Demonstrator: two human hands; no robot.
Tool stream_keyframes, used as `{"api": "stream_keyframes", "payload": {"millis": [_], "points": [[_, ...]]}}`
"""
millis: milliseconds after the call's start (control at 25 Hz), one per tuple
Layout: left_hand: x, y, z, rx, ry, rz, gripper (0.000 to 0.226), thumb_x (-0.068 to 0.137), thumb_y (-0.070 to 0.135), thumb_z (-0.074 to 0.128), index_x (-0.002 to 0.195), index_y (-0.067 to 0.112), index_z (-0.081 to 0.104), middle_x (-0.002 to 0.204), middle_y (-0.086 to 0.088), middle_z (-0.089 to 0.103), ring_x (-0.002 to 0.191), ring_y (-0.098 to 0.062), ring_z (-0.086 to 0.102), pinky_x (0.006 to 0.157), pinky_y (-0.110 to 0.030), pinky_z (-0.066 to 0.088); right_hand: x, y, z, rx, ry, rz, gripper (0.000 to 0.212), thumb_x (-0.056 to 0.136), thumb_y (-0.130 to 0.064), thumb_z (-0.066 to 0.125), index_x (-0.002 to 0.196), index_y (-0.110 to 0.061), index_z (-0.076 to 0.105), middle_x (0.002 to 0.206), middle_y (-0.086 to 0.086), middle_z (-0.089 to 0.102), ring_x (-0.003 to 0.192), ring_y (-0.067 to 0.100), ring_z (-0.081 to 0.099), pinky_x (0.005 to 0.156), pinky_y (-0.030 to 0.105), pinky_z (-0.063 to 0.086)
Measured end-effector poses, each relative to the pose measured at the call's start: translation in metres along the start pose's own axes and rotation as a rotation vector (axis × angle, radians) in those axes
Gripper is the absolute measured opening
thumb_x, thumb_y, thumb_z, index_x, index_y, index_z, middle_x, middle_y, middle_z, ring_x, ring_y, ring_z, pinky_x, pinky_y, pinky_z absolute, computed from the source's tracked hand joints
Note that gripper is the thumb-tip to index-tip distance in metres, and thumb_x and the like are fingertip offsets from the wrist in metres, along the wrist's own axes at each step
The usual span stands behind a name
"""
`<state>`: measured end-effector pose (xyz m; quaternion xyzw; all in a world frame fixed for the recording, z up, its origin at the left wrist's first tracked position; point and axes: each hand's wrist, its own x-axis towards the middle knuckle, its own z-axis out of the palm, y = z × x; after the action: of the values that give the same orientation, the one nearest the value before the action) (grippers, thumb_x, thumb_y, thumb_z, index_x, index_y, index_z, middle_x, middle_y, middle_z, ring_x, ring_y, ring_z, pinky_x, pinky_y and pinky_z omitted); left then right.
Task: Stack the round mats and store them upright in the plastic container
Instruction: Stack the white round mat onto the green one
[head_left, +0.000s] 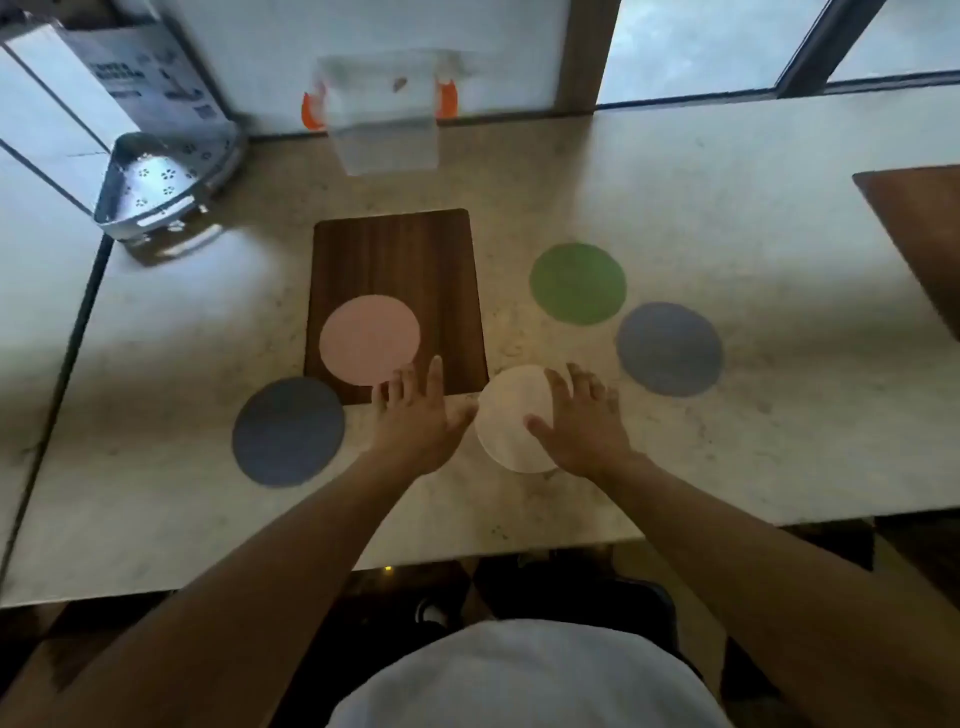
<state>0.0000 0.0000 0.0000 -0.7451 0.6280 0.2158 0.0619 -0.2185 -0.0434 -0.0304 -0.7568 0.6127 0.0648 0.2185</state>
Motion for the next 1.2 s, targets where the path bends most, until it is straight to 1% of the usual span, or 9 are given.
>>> {"api": "stream_keyframes", "payload": {"millis": [120,280,440,560,720,880,960,1080,1200], "points": [[-0.003,0.017,0.021,-0.073,-0.062,-0.168,0.079,0.093,0.063,0.033,0.153,0.022,0.001,0.160,-0.019,0.015,0.146,-0.041,0.015,0.116,-0.058,0.019,0.011,0.011,0.007,-0.001,0.028,0.030,0.076,0.087,-0.055,0.054,0.145,-0.012,0.030,0.150,0.017,0.036,0.135,0.037,0.035,0.114,0.050,0.025],[-0.011,0.034,0.048,-0.096,-0.067,-0.221,0.065,0.088,0.041,0.045,0.143,0.013,0.023,0.143,-0.021,0.033,0.129,-0.041,0.033,0.103,-0.054,0.034,0.014,0.016,0.016,0.018,0.072,0.035,0.075,0.081,-0.053,0.062,0.137,-0.007,0.040,0.135,0.015,0.047,0.120,0.035,0.044,0.100,0.045,0.040],[-0.002,0.047,0.053,-0.188,-0.065,-0.266,0.054,0.087,0.037,0.050,0.131,0.007,0.037,0.133,-0.022,0.037,0.121,-0.042,0.038,0.096,-0.052,0.041,0.016,0.014,0.015,0.008,0.087,0.089,0.082,0.074,-0.054,0.071,0.134,-0.007,0.041,0.129,0.016,0.047,0.114,0.036,0.046,0.093,0.046,0.042],[-0.001,0.056,0.060,-0.383,-0.020,-0.282,0.044,0.085,0.033,0.054,0.120,0.007,0.046,0.127,-0.019,0.039,0.113,-0.038,0.042,0.093,-0.047,0.045,0.017,0.011,0.015,0.049,0.061,0.137,0.084,0.070,-0.053,0.075,0.134,-0.010,0.042,0.130,0.014,0.044,0.116,0.035,0.043,0.095,0.045,0.041],[-0.001,0.067,0.060,-0.545,0.034,-0.244,0.034,0.085,0.021,0.055,0.116,0.007,0.053,0.124,-0.017,0.040,0.107,-0.035,0.046,0.094,-0.044,0.046,0.020,0.009,0.008,0.198,0.042,0.267,0.079,0.065,-0.048,0.082,0.128,-0.015,0.048,0.129,0.015,0.042,0.117,0.037,0.041,0.097,0.044,0.040],[0.005,0.067,0.051,-0.692,0.019,-0.353,0.029,0.083,0.014,0.057,0.111,0.007,0.054,0.126,-0.014,0.041,0.110,-0.033,0.047,0.093,-0.039,0.043,0.018,0.007,0.009,0.378,0.108,0.330,0.063,0.071,-0.031,0.083,0.125,-0.013,0.056,0.126,0.017,0.043,0.115,0.035,0.042,0.098,0.039,0.041],[0.010,0.069,0.046,-0.785,0.020,-0.429,0.031,0.081,0.011,0.059,0.111,0.009,0.051,0.124,-0.013,0.048,0.106,-0.030,0.051,0.092,-0.038,0.047,0.018,0.013,0.008,0.500,0.157,0.379,0.050,0.077,-0.019,0.077,0.125,-0.014,0.063,0.124,0.016,0.053,0.107,0.027,0.051,0.092,0.029,0.041],[0.019,0.070,0.038,-0.906,0.058,-0.501,0.028,0.079,0.008,0.062,0.104,0.015,0.053,0.108,-0.007,0.062,0.093,-0.023,0.057,0.078,-0.034,0.048,0.024,0.030,0.000,0.667,0.153,0.458,0.030,0.083,-0.015,0.074,0.113,-0.015,0.073,0.109,0.006,0.074,0.094,0.016,0.065,0.081,0.021,0.044],[0.028,0.075,0.033,-0.950,0.086,-0.529,0.023,0.078,0.008,0.067,0.098,0.018,0.059,0.094,0.003,0.064,0.090,-0.020,0.063,0.078,-0.035,0.053,0.029,0.052,-0.013,0.846,0.114,0.494,0.022,0.083,-0.017,0.077,0.105,-0.017,0.077,0.100,-0.002,0.076,0.091,0.011,0.069,0.081,0.023,0.050]]}}
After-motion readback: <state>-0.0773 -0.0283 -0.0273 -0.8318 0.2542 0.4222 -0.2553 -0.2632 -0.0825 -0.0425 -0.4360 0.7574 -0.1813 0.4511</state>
